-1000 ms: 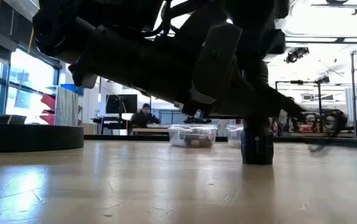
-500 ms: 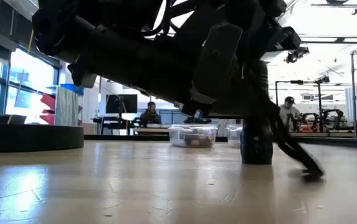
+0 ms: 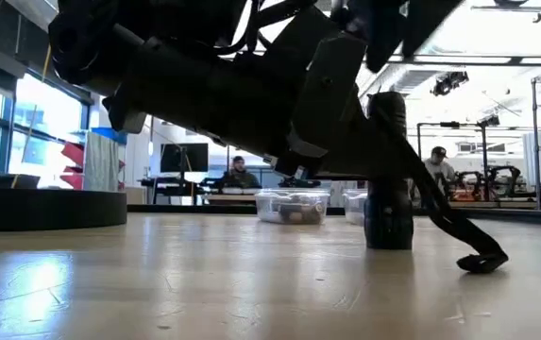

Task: Insert battery
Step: Close the lid of the black flashlight

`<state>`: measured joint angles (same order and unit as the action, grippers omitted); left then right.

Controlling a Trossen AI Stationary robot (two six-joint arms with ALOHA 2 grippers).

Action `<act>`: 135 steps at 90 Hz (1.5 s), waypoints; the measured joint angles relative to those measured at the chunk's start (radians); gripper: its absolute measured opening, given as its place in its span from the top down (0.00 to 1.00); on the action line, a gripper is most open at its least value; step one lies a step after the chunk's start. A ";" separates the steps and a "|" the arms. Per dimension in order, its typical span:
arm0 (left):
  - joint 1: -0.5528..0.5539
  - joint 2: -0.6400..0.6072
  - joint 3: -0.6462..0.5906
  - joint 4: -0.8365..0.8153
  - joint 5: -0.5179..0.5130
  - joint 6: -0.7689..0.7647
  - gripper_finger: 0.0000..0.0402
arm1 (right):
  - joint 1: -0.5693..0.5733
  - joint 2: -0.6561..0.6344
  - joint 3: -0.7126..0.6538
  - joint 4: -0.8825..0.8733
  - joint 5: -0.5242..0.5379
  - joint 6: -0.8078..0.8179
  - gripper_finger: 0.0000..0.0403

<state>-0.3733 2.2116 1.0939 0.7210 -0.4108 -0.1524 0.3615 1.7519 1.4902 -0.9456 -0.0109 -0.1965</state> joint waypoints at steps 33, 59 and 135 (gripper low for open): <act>0.000 0.000 0.000 0.000 -0.011 -0.001 0.75 | -0.023 0.041 0.000 0.045 -0.018 -0.257 0.51; 0.000 0.000 0.000 0.000 -0.014 0.005 0.75 | -0.050 0.063 0.000 0.013 -0.078 -0.331 0.58; 0.000 0.000 0.000 0.000 -0.020 0.015 0.75 | -0.047 0.093 0.001 0.024 -0.064 0.019 0.79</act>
<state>-0.3729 2.2116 1.0935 0.7207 -0.4307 -0.1371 0.3145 1.8453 1.4914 -0.9218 -0.0750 -0.1773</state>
